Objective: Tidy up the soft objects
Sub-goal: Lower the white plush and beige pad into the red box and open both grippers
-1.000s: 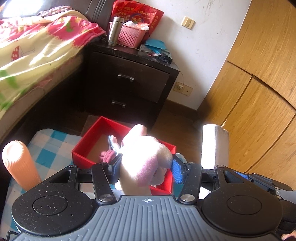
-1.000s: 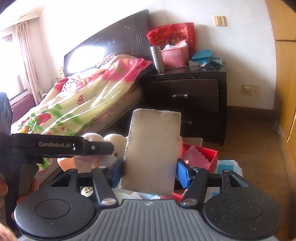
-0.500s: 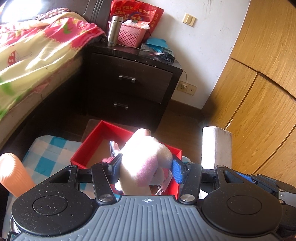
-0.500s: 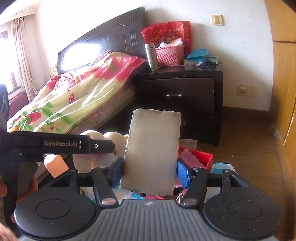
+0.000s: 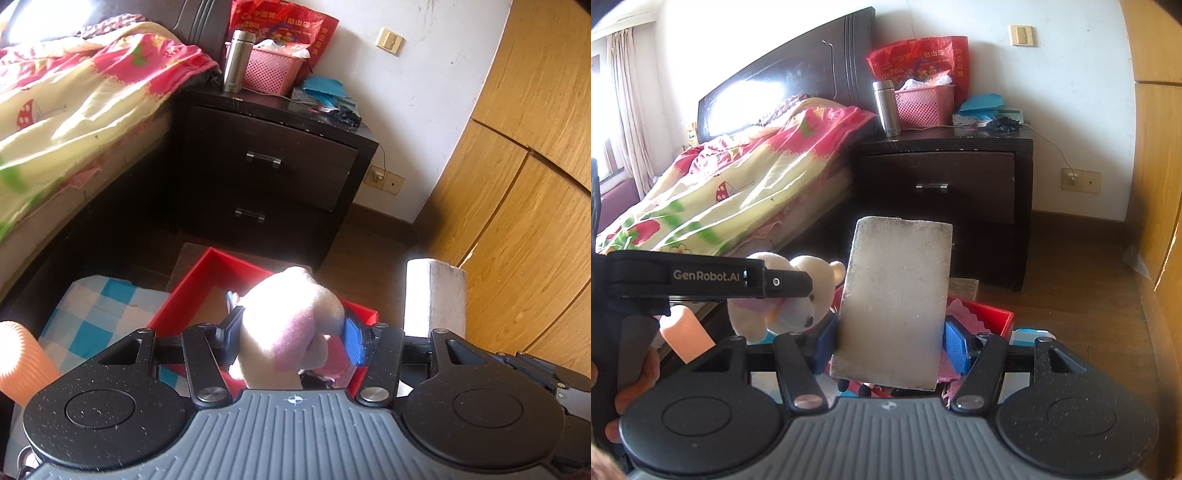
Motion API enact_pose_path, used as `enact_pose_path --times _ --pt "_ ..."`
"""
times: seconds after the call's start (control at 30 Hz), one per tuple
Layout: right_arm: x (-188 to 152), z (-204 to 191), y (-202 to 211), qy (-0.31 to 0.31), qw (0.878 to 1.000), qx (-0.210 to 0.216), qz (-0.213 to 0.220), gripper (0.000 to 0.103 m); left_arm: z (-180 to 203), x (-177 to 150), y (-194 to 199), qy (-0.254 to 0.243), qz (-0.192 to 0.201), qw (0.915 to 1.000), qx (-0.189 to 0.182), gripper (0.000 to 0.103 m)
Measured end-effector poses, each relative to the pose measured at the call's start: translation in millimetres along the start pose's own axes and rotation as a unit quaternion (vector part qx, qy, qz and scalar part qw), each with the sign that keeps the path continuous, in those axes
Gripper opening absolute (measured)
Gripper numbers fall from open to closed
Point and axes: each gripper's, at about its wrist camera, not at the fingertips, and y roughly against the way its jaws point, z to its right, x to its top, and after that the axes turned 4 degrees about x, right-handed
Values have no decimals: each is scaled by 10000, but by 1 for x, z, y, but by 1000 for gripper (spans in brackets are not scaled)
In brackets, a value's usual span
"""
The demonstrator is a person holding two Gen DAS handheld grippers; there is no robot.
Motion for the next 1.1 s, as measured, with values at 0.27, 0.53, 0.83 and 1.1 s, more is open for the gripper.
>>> enact_pose_path --times 0.27,0.53,0.83,1.1 --pt "11 4 -24 88 10000 6 40 38 -8 4 -29 103 -110 9998 92 54" --pt "11 28 -50 -127 9999 12 -25 38 -16 9 -64 273 -201 9991 235 54" --pt "5 48 -79 -303 9993 -29 -218 38 -24 11 -96 395 -307 9980 380 55" --pt "-7 55 -113 -389 9981 -102 -474 38 -36 8 -118 476 -393 9966 546 56"
